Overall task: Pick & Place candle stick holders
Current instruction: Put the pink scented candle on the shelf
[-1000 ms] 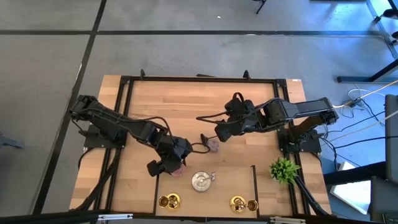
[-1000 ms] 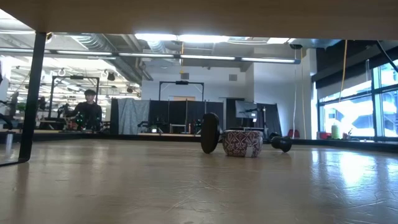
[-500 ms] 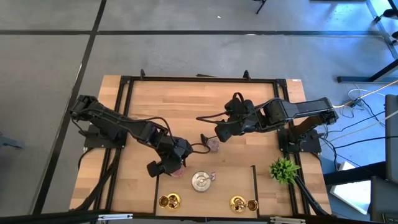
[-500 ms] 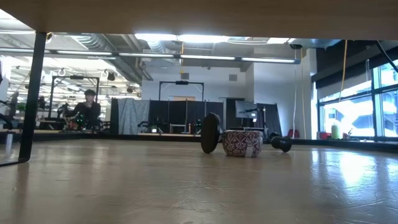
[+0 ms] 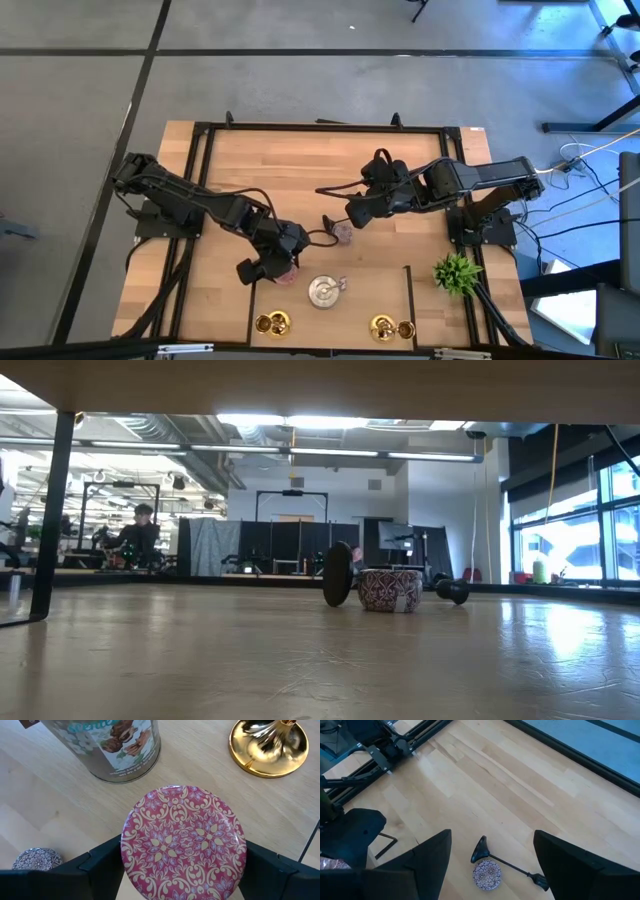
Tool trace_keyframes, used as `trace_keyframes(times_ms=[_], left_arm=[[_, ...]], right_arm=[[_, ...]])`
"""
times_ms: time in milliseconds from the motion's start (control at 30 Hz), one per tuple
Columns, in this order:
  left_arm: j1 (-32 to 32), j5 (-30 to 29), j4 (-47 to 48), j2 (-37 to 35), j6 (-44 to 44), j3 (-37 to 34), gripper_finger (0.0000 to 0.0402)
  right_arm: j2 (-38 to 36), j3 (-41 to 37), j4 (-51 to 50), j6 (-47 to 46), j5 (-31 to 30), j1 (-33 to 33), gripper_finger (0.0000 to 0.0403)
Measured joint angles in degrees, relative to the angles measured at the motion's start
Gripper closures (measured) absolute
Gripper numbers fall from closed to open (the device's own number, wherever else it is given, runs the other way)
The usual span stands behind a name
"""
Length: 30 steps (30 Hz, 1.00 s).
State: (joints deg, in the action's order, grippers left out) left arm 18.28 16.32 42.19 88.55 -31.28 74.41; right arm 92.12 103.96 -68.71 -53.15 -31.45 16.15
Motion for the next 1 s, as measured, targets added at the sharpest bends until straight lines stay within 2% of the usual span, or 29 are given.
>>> trace_keyframes(times_ms=[1000], left_arm=[[0.9, 2.1, -0.8, 0.6, -0.1, 0.0, 0.0088]], right_arm=[[0.0, 0.0, 0.0, 0.4, 0.0, 0.0, 0.0116]])
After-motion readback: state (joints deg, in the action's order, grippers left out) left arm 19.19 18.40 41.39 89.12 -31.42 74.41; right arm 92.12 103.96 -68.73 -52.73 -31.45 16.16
